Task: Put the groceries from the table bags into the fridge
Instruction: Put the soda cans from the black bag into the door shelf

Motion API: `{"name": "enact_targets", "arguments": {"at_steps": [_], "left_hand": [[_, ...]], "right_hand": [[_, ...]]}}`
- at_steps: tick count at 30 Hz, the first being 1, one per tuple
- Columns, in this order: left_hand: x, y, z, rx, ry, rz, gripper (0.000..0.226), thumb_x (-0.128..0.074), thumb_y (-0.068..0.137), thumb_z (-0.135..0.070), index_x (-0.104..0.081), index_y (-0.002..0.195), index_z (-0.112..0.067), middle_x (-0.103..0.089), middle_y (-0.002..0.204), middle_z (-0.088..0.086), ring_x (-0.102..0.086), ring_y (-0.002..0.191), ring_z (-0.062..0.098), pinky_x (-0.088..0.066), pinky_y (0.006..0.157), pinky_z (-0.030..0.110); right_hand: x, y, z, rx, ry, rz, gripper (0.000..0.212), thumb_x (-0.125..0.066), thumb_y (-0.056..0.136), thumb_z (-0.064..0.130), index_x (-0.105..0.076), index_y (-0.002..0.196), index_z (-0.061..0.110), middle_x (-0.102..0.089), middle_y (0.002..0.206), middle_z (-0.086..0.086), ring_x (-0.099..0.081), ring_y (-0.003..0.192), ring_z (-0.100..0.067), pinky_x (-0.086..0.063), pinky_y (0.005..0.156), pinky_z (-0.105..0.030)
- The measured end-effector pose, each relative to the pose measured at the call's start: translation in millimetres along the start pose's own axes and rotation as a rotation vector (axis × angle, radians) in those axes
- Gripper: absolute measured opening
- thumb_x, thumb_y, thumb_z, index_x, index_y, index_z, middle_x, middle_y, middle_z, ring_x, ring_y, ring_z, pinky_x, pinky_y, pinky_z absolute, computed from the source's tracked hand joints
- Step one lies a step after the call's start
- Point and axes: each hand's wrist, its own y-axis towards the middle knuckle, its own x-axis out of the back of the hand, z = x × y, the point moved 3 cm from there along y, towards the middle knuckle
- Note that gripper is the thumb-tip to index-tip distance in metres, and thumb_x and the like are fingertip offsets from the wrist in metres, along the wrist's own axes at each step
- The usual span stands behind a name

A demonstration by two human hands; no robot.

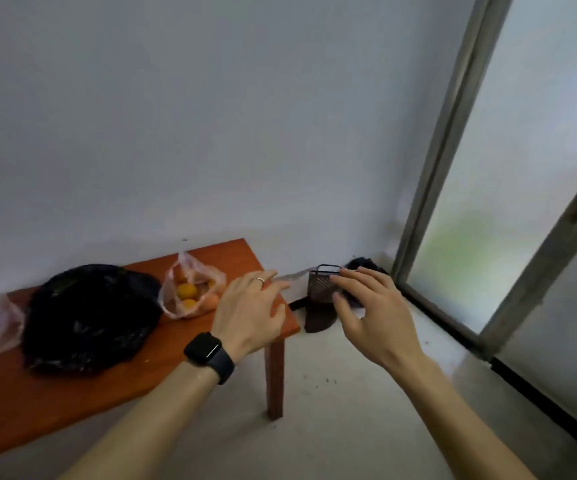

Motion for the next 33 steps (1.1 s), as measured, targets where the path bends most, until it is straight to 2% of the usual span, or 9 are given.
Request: {"name": "enact_targets", "arguments": {"at_steps": [3, 7, 13, 17, 20, 27, 30, 33], "left_hand": [[3.5, -35.0, 80.1, 0.141, 0.039, 0.04, 0.043, -0.051, 0.091, -0.041, -0.058, 0.133, -0.035, -0.052, 0.145, -0.004, -0.045, 0.133, 0.018, -0.038, 0.11, 0.041], [4.2, -77.7, 169.5, 0.323, 0.053, 0.067, 0.045, -0.053, 0.093, -0.038, -0.055, 0.137, -0.036, -0.051, 0.146, -0.005, -0.043, 0.134, 0.018, -0.036, 0.111, 0.037], [-3.3, -112.2, 288.1, 0.533, 0.084, 0.123, 0.044, -0.052, 0.096, -0.039, -0.052, 0.139, -0.036, -0.045, 0.15, -0.006, -0.037, 0.139, 0.017, -0.034, 0.114, 0.037], [-11.2, -114.6, 357.4, 0.618, 0.101, 0.181, 0.045, -0.052, 0.097, -0.039, -0.051, 0.141, -0.034, -0.045, 0.151, -0.005, -0.038, 0.139, 0.018, -0.037, 0.112, 0.039], [-20.2, -111.7, 405.7, 0.649, 0.131, 0.27, 0.046, -0.051, 0.097, -0.038, -0.049, 0.142, -0.033, -0.044, 0.151, -0.004, -0.037, 0.139, 0.019, -0.038, 0.111, 0.038], [-50.1, -104.0, 493.7, 0.684, 0.158, 0.405, 0.047, -0.05, 0.098, -0.033, -0.046, 0.144, -0.029, -0.042, 0.152, -0.001, -0.033, 0.142, 0.02, -0.033, 0.114, 0.038], [-63.8, -98.3, 524.3, 0.63, 0.209, 0.487, 0.048, -0.05, 0.097, -0.028, -0.045, 0.144, -0.026, -0.04, 0.153, 0.002, -0.028, 0.145, 0.023, -0.027, 0.117, 0.042], [-83.2, -90.4, 557.2, 0.52, 0.263, 0.596, 0.051, -0.051, 0.096, -0.023, -0.043, 0.146, -0.023, -0.035, 0.156, 0.006, -0.021, 0.148, 0.027, -0.019, 0.12, 0.046]], "right_hand": [[-70.3, 8.1, 57.6, 0.05, 0.094, 0.131, 0.035, -0.059, 0.092, 0.039, -0.07, 0.125, 0.031, -0.067, 0.129, 0.012, -0.049, 0.129, -0.015, -0.042, 0.109, -0.036], [-151.1, 15.2, 120.4, 0.148, 0.172, 0.303, 0.044, -0.048, 0.092, 0.048, -0.069, 0.125, 0.031, -0.067, 0.128, 0.009, -0.053, 0.124, -0.018, -0.047, 0.103, -0.04], [-254.0, 38.6, 182.1, 0.259, 0.248, 0.511, 0.039, -0.057, 0.096, 0.04, -0.062, 0.134, 0.031, -0.062, 0.135, 0.012, -0.048, 0.129, -0.015, -0.041, 0.106, -0.032], [-323.8, 68.6, 211.0, 0.289, 0.286, 0.629, 0.039, -0.055, 0.097, 0.041, -0.061, 0.135, 0.033, -0.063, 0.135, 0.008, -0.047, 0.133, -0.018, -0.042, 0.109, -0.038], [-373.9, 88.1, 228.4, 0.286, 0.311, 0.729, 0.039, -0.054, 0.098, 0.04, -0.059, 0.137, 0.032, -0.061, 0.136, 0.01, -0.047, 0.132, -0.017, -0.038, 0.112, -0.038], [-469.2, 107.4, 258.1, 0.245, 0.331, 0.999, 0.047, -0.053, 0.099, 0.04, -0.05, 0.144, 0.026, -0.057, 0.14, 0.003, -0.048, 0.132, -0.018, -0.042, 0.105, -0.031], [-499.6, 109.9, 268.2, 0.217, 0.295, 1.093, 0.05, -0.053, 0.1, 0.039, -0.045, 0.148, 0.025, -0.056, 0.141, 0.001, -0.047, 0.132, -0.02, -0.04, 0.103, -0.028], [-533.1, 113.5, 276.5, 0.182, 0.254, 1.171, 0.054, -0.049, 0.101, 0.042, -0.038, 0.151, 0.027, -0.05, 0.147, 0.002, -0.043, 0.136, -0.021, -0.041, 0.106, -0.031]]}}
